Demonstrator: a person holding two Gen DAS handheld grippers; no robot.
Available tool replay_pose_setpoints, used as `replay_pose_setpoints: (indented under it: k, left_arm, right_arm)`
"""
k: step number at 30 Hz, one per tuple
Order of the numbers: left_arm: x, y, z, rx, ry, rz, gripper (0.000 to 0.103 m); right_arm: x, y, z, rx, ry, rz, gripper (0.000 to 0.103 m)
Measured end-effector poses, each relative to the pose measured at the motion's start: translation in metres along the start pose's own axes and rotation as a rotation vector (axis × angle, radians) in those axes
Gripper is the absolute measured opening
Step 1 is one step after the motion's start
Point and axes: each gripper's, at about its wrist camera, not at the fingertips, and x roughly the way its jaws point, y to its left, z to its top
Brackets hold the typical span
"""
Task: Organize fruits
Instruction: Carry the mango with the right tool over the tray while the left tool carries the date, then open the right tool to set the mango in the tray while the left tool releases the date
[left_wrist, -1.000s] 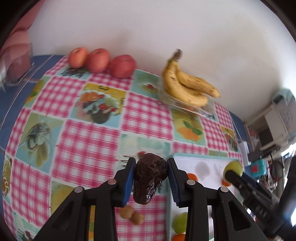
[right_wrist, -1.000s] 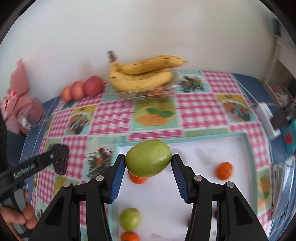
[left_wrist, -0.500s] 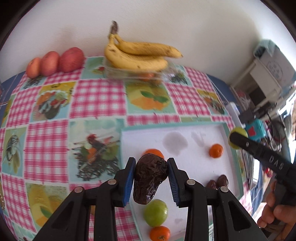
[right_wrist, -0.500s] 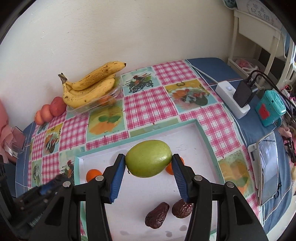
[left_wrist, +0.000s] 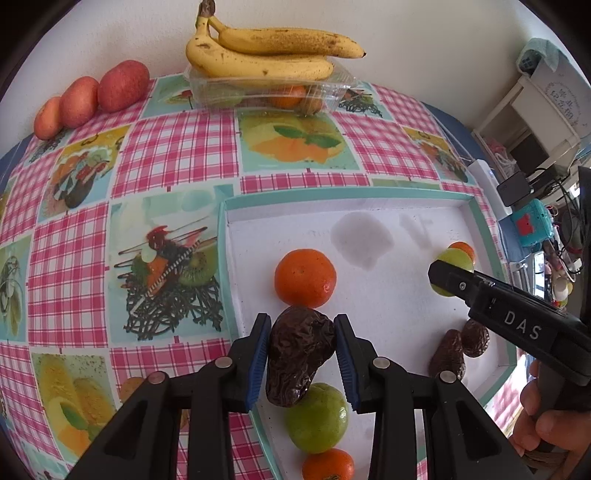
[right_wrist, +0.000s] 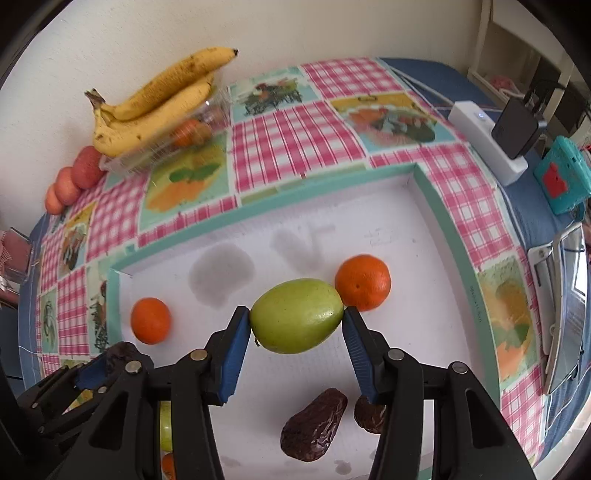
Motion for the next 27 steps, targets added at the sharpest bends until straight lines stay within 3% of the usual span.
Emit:
replay_pose_setpoints:
  k: [27]
  left_arm:
    - [0.01,-0.005,-0.001,0.029,0.033,0.049,0.041]
  right_arm:
    - [0.008,0.004,0.001,-0.024,0.031,-0.04,0.053]
